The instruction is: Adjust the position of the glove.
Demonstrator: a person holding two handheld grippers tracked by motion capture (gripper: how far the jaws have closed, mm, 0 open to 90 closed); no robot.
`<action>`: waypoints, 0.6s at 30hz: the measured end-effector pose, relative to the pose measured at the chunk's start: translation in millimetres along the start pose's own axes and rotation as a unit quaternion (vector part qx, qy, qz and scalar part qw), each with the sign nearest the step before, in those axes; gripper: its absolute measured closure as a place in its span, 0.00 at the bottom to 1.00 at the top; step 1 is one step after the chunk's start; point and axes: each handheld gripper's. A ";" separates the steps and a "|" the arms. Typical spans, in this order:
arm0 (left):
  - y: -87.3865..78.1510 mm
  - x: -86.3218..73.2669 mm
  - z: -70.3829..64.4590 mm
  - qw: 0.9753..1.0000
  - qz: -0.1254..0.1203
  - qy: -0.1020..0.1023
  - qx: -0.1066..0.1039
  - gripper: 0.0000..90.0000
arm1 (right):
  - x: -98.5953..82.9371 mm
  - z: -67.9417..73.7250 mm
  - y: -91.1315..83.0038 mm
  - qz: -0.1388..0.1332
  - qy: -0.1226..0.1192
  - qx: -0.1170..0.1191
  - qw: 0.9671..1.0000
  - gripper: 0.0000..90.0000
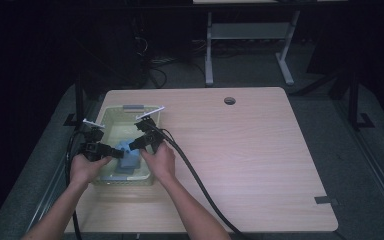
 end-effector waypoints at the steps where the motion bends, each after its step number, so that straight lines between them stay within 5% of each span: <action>1: -1.3 0.4 0.8 1.000 -0.002 0.000 0.003 0.83 | 0.1 0.1 -0.6 -0.001 0.001 0.002 1.000 0.74; 10: -21.0 3.0 5.1 0.999 -0.038 -0.003 -0.017 0.78 | 0.7 -2.2 -9.5 -0.017 0.002 0.008 1.000 0.73; 18: -26.6 4.3 -7.2 0.999 -0.044 0.012 -0.028 0.76 | -2.8 -11.9 -25.8 -0.033 0.009 0.011 0.999 0.70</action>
Point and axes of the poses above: each handheld gripper's, and its own axes: y roughly forward along the jaws, x roughly out of its top, z roughly to its left, and after that the axes turned 14 degrees about -y, right-handed
